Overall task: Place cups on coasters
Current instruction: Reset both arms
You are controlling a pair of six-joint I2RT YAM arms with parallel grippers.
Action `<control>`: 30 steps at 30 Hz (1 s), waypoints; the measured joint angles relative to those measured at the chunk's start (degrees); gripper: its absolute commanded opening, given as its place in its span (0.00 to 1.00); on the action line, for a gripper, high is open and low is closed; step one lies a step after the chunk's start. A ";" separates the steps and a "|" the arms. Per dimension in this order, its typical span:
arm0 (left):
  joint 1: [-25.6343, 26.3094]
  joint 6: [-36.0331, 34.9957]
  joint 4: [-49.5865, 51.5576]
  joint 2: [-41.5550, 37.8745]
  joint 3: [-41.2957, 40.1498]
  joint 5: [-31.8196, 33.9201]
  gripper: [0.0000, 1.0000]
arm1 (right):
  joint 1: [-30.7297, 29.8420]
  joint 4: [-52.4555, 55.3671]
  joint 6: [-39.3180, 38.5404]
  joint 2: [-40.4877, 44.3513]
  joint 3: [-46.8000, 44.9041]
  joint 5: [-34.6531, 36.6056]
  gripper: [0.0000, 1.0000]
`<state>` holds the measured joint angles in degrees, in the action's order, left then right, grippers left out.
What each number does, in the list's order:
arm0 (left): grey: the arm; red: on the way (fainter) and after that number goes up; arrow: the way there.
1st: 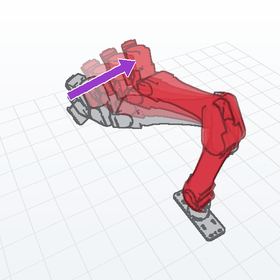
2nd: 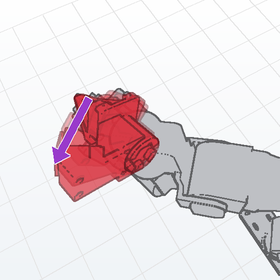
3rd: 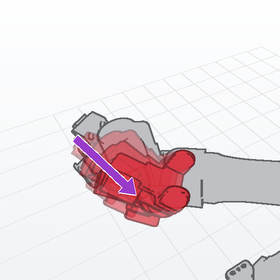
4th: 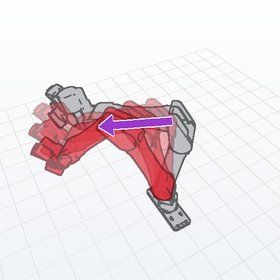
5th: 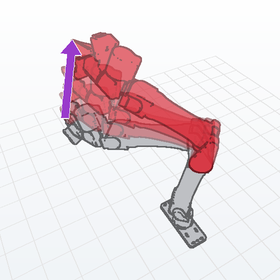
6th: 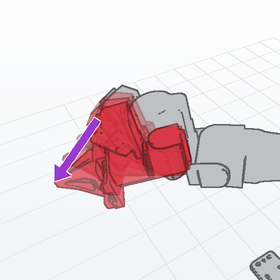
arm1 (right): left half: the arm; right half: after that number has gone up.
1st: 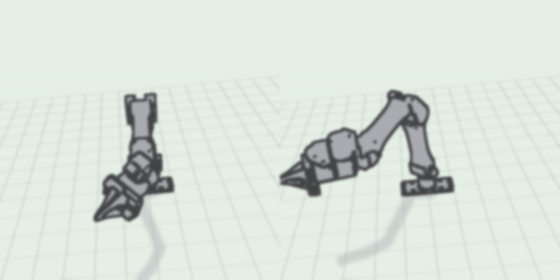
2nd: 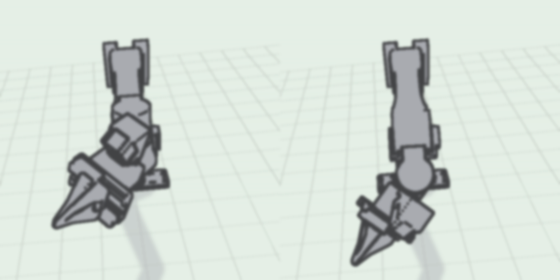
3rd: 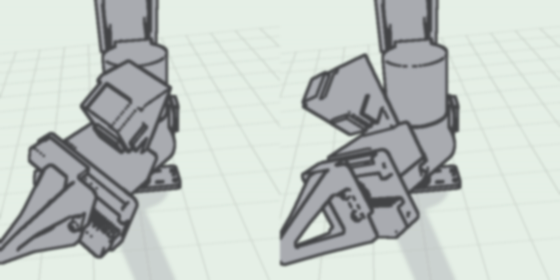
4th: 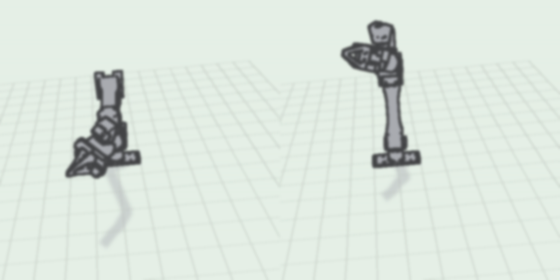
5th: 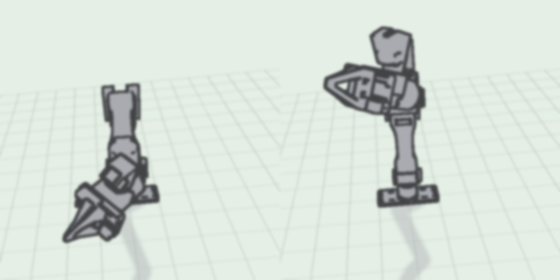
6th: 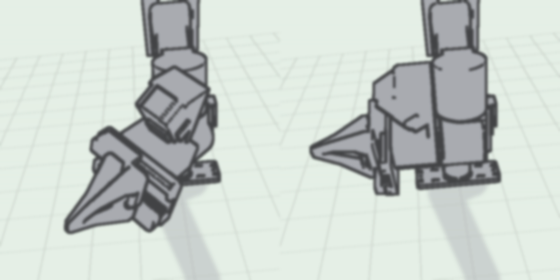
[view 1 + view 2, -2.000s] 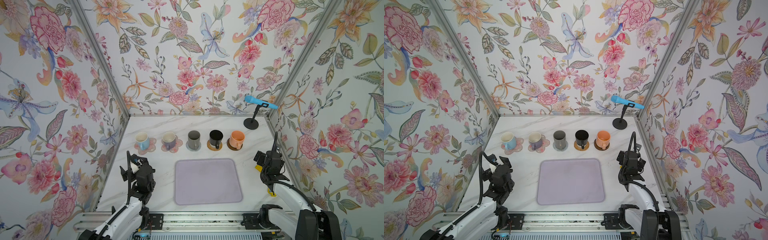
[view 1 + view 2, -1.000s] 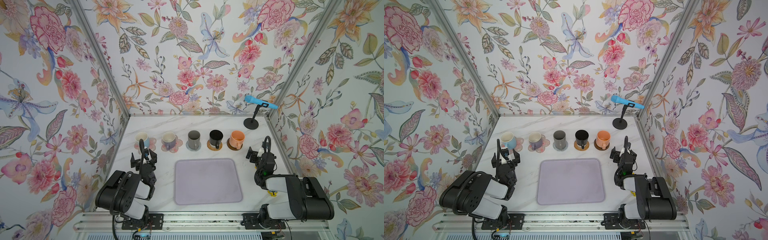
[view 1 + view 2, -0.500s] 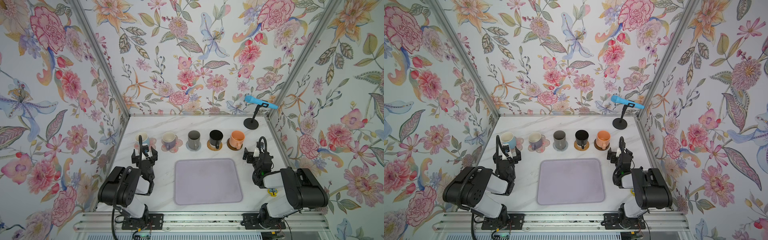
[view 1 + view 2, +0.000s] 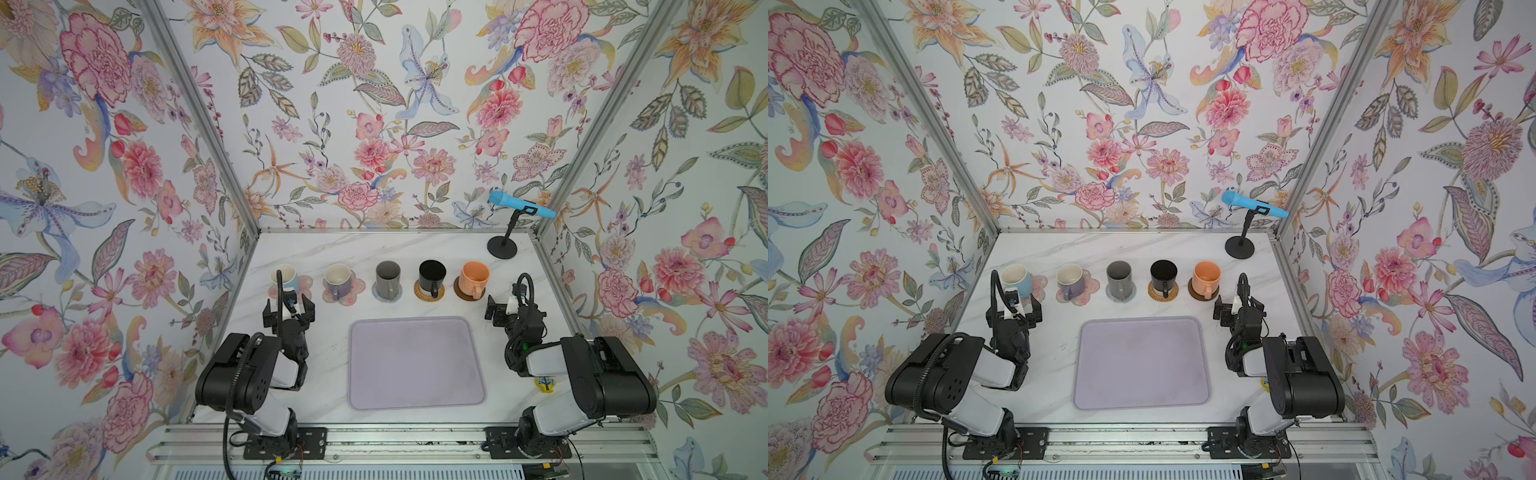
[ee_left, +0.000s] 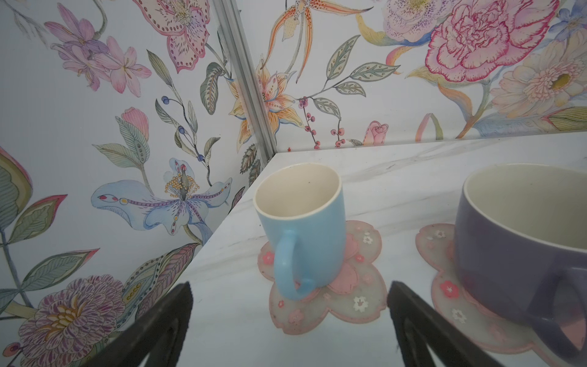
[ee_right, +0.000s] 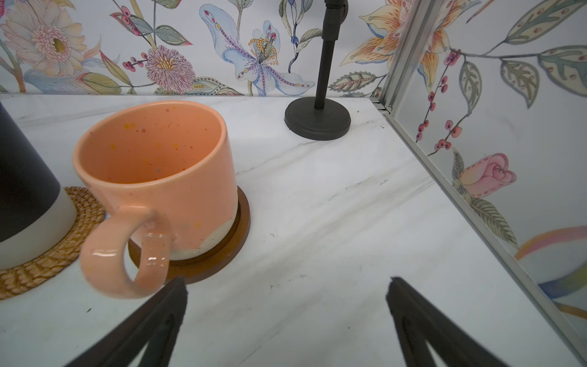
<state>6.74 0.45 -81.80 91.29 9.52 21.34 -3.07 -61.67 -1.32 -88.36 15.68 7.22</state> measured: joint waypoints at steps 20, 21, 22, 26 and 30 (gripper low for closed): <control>0.00 0.00 0.15 0.00 0.00 0.00 0.99 | 0.00 0.00 0.00 0.00 0.00 -0.22 0.99; 0.00 0.02 0.15 0.00 0.00 0.00 0.99 | 0.00 0.00 -0.02 0.00 0.00 -0.22 0.99; 0.00 0.00 0.17 0.00 0.00 0.00 0.99 | 0.00 0.00 0.00 0.00 0.00 -0.22 0.99; 0.00 0.00 0.17 0.00 0.00 0.00 0.99 | 0.00 0.00 -0.02 0.00 0.00 -0.22 0.99; 0.00 0.04 0.79 0.00 1.07 -0.04 0.99 | 0.00 0.00 -0.02 0.00 0.00 -0.22 0.99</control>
<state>6.74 0.49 -81.01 91.29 10.59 21.30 -3.07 -61.67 -1.34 -88.36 15.68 7.01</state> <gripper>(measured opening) 0.992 0.992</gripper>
